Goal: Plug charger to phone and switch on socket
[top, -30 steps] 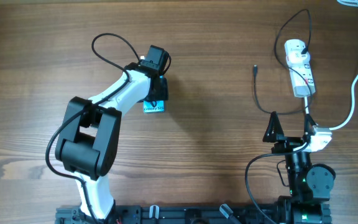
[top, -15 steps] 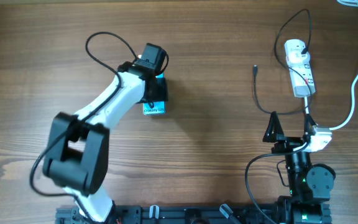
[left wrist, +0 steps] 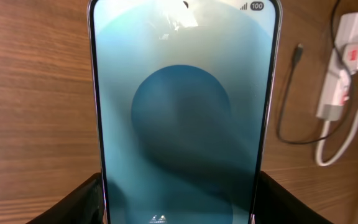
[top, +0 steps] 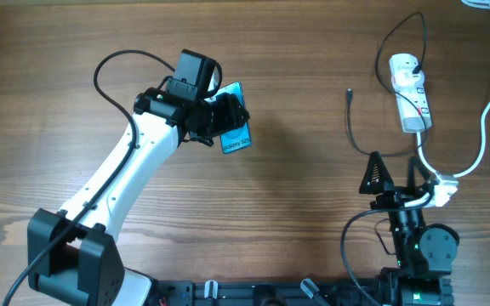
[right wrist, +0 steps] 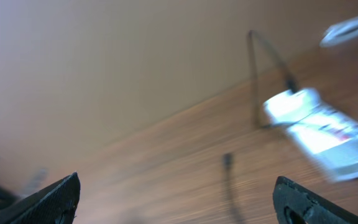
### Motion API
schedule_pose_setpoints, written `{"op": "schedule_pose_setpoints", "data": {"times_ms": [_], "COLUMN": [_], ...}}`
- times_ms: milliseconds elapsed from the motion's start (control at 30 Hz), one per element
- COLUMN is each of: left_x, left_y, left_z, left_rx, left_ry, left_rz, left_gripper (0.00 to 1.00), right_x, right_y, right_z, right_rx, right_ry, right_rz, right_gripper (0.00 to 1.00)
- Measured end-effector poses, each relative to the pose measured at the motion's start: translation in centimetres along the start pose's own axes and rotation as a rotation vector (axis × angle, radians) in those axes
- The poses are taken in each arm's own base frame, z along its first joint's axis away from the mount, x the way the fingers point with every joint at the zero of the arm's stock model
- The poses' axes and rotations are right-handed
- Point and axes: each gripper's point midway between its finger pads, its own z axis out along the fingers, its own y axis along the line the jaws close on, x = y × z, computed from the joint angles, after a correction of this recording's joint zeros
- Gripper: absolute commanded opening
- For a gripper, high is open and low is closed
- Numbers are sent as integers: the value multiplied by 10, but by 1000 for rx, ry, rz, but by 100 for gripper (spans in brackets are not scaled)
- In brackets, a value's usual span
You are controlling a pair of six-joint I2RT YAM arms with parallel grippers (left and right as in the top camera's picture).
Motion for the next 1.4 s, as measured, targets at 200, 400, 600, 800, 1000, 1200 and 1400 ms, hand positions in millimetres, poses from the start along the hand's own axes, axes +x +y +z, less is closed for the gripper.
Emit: {"op": "schedule_pose_setpoints", "data": {"times_ms": [200, 400, 600, 800, 1000, 1200, 1400], "left_x": [2, 11, 13, 14, 14, 12, -8], "left_y": [-17, -65, -72, -77, -79, -77, -54], "left_z": [-1, -12, -36, -57, -58, -56, -36], "left_rx": [83, 313, 452, 561, 571, 557, 433], "left_ry": [36, 195, 354, 457, 466, 450, 278], "left_rz": [-306, -454, -500, -510, -504, -513, -547], "left_gripper": [54, 54, 54, 56, 57, 56, 57], "right_x": [29, 41, 92, 80, 38, 33, 67], "right_y": [35, 48, 33, 33, 53, 99, 190], "right_z": [-3, -8, -8, 24, 43, 61, 46], "right_rx": [-166, -245, -179, -58, -16, -213, -396], "right_ry": [217, 290, 521, 738, 842, 785, 743], "right_rz": [508, 411, 403, 313, 244, 152, -98], "right_gripper": [100, 99, 100, 99, 100, 93, 100]}}
